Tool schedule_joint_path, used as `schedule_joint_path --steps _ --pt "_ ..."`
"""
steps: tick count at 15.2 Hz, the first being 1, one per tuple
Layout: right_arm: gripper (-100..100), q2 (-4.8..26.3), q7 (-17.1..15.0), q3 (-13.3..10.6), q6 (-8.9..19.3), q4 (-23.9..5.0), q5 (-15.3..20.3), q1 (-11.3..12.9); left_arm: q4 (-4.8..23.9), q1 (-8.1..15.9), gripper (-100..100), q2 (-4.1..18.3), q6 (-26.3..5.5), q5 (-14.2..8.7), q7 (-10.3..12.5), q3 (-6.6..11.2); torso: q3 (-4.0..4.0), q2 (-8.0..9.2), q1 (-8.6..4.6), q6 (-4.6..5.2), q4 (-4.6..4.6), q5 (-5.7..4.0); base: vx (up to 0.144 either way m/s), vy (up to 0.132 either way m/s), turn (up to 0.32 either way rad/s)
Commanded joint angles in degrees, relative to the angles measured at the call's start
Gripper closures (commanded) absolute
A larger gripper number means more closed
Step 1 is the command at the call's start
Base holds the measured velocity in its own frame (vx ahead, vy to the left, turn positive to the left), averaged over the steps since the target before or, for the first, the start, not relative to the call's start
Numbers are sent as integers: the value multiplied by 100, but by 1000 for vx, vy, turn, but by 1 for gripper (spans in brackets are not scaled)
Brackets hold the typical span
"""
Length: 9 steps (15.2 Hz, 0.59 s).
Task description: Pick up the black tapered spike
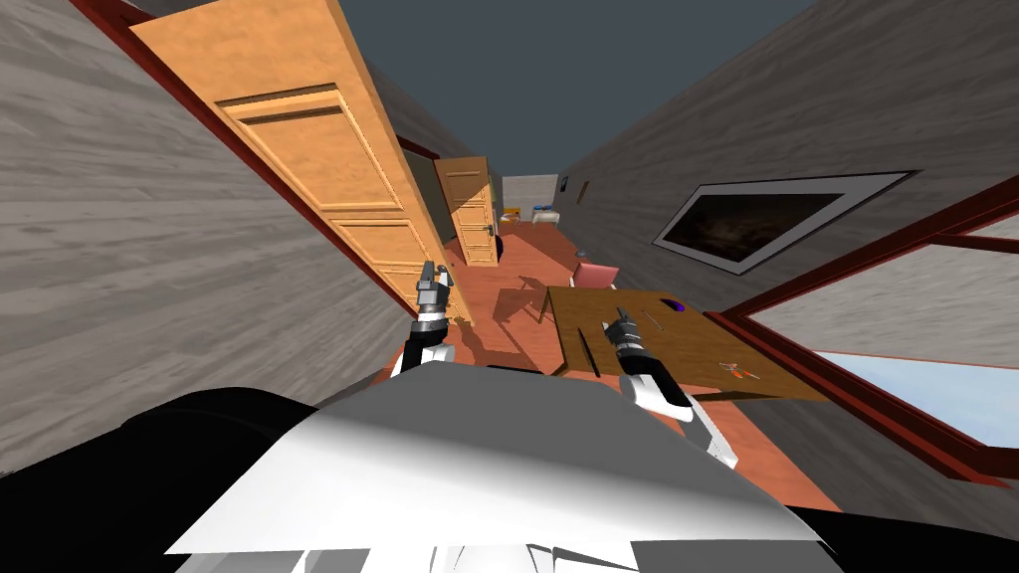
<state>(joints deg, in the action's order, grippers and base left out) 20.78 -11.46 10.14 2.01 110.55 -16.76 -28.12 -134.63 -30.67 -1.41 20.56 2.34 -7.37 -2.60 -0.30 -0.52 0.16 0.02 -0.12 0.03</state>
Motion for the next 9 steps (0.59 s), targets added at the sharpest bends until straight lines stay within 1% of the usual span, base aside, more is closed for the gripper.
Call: schedule_joint_path --steps 1,2,3,5,6,7,8,9 --pt "-100 43 -95 79 286 -91 -83 -19 0 0 0 0 0 0 0 0 0 0 0 0 0 0 110 52 -70" --pt "-100 43 -95 79 348 -91 -83 -19 0 0 0 0 0 0 0 0 0 0 0 0 0 0 94 37 -40" --pt "-100 98 -212 171 480 -285 -195 -31 0 0 0 0 0 0 0 0 2 3 -3 -2 1 0 128 38 -68" --pt "-100 98 -212 171 680 -285 -195 -31 0 0 0 0 0 0 0 0 -4 -8 -3 -1 -1 0 119 49 -49" --pt "-100 148 -329 263 821 -481 -307 -44 0 0 0 0 0 0 0 0 -2 -3 -3 -2 0 0 119 58 -43" --pt "-100 148 -329 263 954 -481 -307 -44 0 0 0 0 0 0 0 0 -2 -5 1 -1 0 0 145 64 -60" --pt "-100 148 -329 263 1015 -481 -307 -44 0 0 0 0 0 0 0 0 -5 -10 2 -1 -2 1 107 51 -38" --pt "-100 148 -329 263 1015 -481 -307 -44 0 0 0 0 0 0 0 0 -3 -5 0 -2 -1 1 53 28 -13"
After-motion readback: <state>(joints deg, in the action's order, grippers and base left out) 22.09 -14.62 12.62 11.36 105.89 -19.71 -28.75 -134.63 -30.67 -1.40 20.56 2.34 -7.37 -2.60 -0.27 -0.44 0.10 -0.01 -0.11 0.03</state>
